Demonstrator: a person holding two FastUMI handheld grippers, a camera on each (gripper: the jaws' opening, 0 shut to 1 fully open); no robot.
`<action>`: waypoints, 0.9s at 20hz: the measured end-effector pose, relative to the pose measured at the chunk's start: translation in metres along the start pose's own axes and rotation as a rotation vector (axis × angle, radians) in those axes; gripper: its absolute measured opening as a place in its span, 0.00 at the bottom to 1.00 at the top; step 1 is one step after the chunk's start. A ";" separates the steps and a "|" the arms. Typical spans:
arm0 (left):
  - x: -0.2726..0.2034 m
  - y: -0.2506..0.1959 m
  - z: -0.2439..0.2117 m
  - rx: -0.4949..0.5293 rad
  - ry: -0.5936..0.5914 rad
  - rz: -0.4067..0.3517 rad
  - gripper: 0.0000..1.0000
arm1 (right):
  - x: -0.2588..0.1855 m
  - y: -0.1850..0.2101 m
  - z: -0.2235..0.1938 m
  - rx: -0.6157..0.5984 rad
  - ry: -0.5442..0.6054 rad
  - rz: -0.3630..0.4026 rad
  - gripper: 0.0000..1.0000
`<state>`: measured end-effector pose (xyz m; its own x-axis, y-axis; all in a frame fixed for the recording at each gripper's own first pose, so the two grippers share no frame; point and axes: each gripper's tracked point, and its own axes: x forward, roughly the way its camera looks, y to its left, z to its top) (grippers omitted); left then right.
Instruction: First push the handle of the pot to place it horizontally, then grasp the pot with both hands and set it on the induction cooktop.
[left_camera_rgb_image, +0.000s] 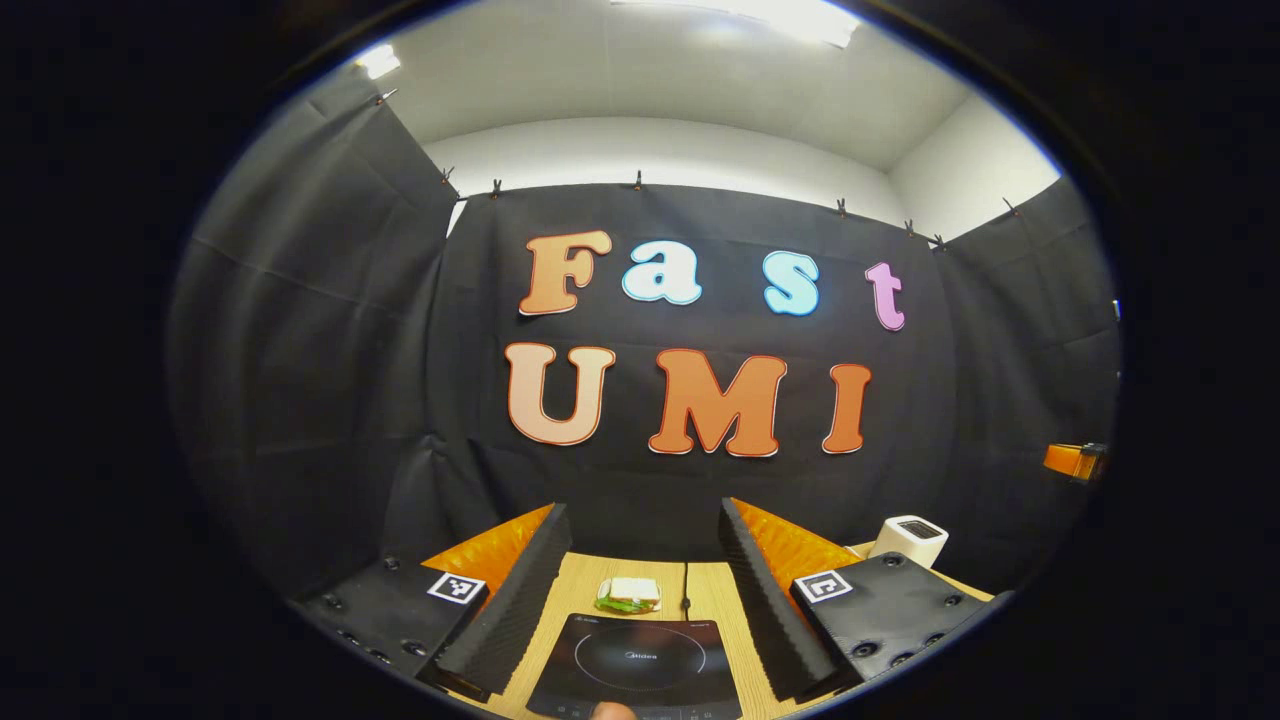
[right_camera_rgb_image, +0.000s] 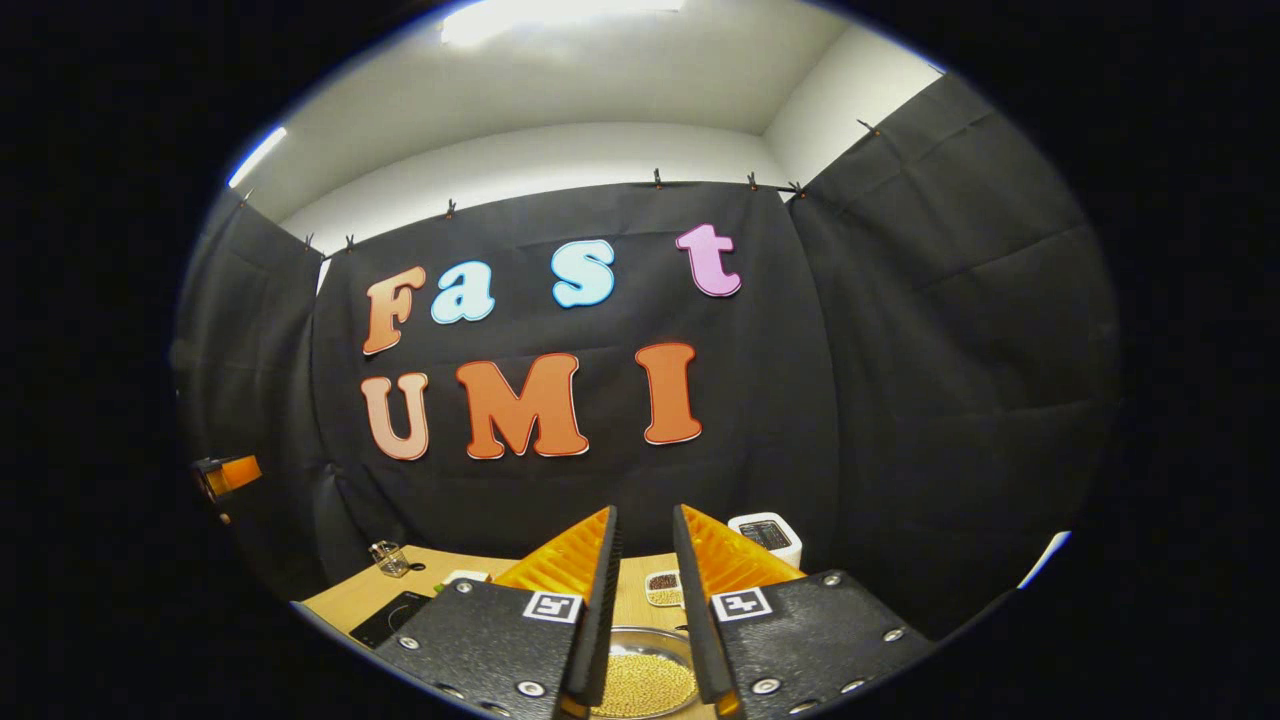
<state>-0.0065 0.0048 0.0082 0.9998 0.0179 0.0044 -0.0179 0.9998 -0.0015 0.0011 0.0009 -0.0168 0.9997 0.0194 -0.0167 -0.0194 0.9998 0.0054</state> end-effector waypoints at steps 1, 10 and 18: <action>0.000 0.000 0.000 -0.003 0.002 -0.001 0.97 | 0.000 0.002 -0.003 -0.014 0.003 0.004 0.28; -0.003 0.010 -0.006 -0.028 0.011 0.008 0.97 | -0.018 0.032 -0.054 -0.078 0.054 0.074 0.00; -0.011 0.021 -0.009 -0.031 -0.003 0.014 0.97 | -0.049 0.051 -0.118 -0.154 0.115 0.125 0.00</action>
<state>-0.0181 0.0257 -0.0007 0.9995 0.0319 0.0073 -0.0317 0.9990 -0.0330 -0.0503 0.0515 -0.1334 0.9810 0.1353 -0.1394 -0.1545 0.9784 -0.1377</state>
